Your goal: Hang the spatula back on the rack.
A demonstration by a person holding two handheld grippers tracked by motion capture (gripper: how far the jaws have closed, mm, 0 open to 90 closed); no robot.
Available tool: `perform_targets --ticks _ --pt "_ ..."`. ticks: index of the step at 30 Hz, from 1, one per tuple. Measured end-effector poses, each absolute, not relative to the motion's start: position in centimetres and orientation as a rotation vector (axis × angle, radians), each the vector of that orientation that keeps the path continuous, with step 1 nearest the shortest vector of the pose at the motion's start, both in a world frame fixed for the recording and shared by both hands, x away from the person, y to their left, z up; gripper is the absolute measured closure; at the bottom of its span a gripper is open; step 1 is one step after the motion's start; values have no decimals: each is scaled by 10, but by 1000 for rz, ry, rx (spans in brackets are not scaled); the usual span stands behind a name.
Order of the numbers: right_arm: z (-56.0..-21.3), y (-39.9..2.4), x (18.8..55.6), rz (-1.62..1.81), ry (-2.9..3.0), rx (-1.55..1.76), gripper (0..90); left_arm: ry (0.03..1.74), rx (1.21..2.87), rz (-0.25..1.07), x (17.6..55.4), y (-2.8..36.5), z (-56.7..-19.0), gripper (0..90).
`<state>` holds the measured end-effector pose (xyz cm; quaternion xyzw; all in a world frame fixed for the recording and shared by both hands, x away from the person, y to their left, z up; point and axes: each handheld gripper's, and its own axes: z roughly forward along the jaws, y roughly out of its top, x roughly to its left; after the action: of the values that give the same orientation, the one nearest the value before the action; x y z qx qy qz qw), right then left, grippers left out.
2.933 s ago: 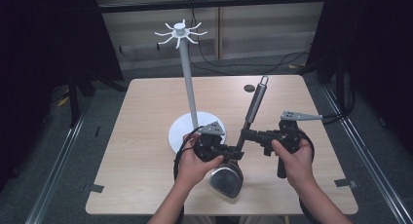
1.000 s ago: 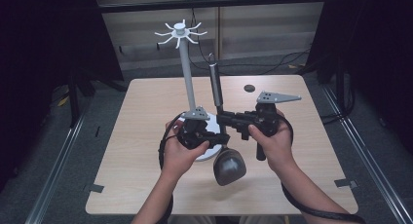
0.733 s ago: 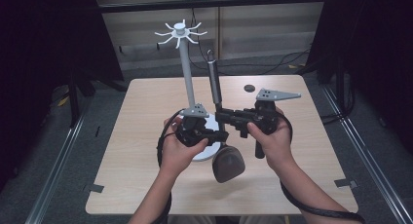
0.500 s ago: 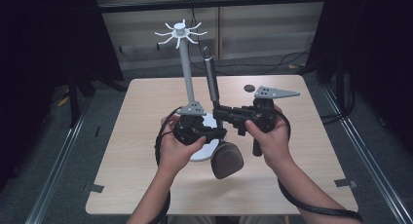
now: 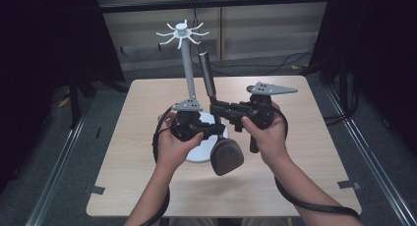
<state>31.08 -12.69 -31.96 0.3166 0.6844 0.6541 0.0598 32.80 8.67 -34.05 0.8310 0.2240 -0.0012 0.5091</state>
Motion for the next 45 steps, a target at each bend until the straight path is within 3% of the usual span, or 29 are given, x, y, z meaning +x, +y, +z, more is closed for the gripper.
perform_targets --ticks 14,33,45 --pt "-324 -117 318 1963 2065 985 666 577 1996 12 335 93 -347 880" --pt "-330 -123 314 1897 2063 947 416 602 1959 90 341 101 -355 868" --pt "-337 -131 312 1846 2067 977 354 629 1929 124 343 105 -357 849"
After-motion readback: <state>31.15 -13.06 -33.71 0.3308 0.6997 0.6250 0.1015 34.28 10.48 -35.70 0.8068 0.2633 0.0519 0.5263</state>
